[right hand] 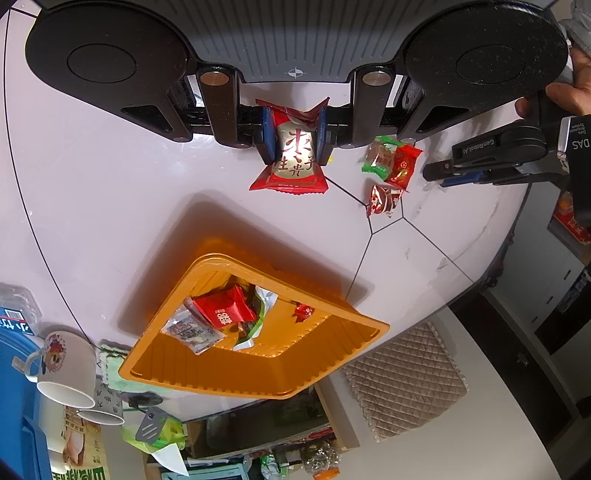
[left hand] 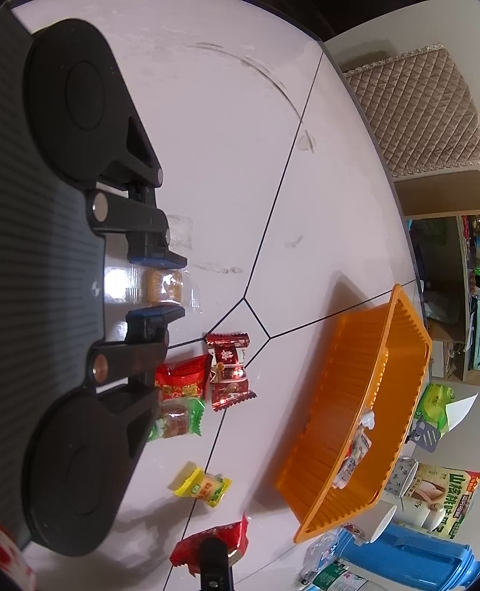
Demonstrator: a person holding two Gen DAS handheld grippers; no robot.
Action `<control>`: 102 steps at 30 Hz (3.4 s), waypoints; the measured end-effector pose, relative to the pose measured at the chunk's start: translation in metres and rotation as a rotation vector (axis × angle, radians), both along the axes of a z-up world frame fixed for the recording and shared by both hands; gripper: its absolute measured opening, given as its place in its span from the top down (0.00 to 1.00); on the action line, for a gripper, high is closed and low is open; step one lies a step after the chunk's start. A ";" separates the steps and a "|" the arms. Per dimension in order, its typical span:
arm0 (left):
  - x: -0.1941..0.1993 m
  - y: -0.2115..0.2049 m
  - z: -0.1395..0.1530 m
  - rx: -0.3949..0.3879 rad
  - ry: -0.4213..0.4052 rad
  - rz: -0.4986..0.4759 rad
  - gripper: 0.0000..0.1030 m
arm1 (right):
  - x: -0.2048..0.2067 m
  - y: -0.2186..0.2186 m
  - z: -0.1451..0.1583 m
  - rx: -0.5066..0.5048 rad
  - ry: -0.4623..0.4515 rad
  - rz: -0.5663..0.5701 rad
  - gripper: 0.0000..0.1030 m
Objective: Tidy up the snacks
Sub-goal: 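Grasp the clear cookie packet with the left tool while the right tool holds the red candy, then carry both held snacks over the orange tray, then open both tools to drop the cookie packet and red candy into the tray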
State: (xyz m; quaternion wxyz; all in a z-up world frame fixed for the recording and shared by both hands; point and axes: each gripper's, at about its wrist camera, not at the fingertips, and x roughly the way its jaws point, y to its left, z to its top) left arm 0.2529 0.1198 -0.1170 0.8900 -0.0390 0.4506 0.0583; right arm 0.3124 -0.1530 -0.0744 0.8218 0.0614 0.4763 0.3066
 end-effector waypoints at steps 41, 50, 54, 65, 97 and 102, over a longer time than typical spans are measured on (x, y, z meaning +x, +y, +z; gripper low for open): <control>0.159 -0.025 0.092 -0.002 -0.216 -0.166 0.82 | 0.130 0.049 0.043 0.146 -0.136 -0.084 0.77; 0.209 -0.027 0.075 0.007 -0.183 -0.205 0.82 | 0.177 0.053 0.018 0.179 -0.071 -0.164 0.77; 0.226 -0.029 0.069 0.016 -0.177 -0.217 0.82 | 0.191 0.051 0.011 0.189 -0.052 -0.192 0.77; 0.250 -0.031 0.054 0.017 -0.154 -0.225 0.81 | 0.203 0.047 0.001 0.191 -0.034 -0.215 0.77; 0.218 -0.003 0.075 -0.049 -0.181 -0.159 0.73 | 0.201 0.062 0.008 0.250 -0.026 -0.190 0.67; 0.206 -0.001 0.079 -0.071 -0.179 -0.145 0.73 | 0.195 0.055 0.017 0.254 -0.065 -0.196 0.48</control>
